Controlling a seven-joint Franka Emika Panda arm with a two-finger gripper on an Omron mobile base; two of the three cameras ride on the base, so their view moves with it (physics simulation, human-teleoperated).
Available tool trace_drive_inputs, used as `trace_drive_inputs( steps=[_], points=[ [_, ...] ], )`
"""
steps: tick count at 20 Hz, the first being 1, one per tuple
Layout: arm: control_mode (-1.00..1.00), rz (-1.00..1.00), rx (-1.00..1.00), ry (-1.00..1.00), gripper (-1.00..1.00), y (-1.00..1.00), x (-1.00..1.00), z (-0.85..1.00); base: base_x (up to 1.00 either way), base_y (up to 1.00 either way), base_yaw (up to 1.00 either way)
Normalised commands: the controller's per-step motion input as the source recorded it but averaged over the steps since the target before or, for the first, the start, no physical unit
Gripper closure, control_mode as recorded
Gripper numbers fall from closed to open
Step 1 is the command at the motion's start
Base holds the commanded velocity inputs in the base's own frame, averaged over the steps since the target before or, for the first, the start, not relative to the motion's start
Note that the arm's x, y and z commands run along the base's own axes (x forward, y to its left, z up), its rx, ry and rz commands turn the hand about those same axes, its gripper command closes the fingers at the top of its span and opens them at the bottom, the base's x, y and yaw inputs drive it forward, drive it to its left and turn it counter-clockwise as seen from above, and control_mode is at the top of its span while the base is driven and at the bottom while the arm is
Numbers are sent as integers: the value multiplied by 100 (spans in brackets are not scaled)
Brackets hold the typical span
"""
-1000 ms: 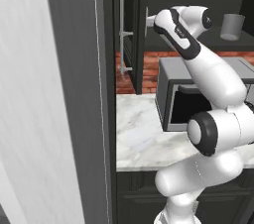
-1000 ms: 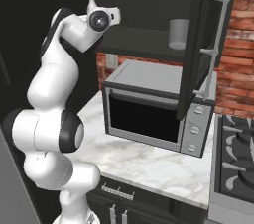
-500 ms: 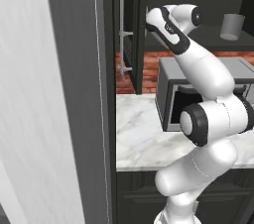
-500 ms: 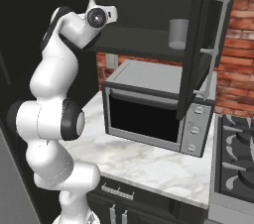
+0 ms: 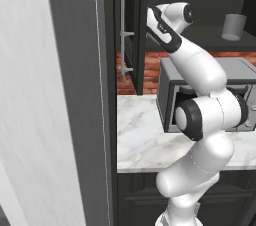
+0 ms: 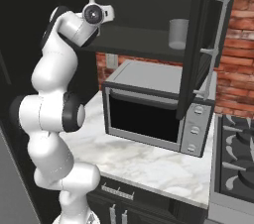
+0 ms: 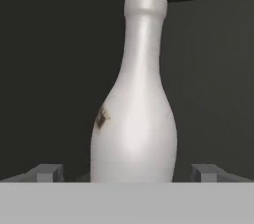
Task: There is a bowl on the dining counter. Grab a lemon wedge from the fridge and place it in the bowl. Then get the liquor bottle and glass cup from the cabinet and place them next to the bowl.
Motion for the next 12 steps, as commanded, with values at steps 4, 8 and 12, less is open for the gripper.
trace_drive_inputs(
  steps=[4,8,12],
  points=[
    [-100,0,0,7,-100,10,21,0,0,0,0],
    [-100,0,0,8,100,6,24,0,0,0,0],
    [-100,0,0,7,100,4,19,0,0,0,0]
  ],
)
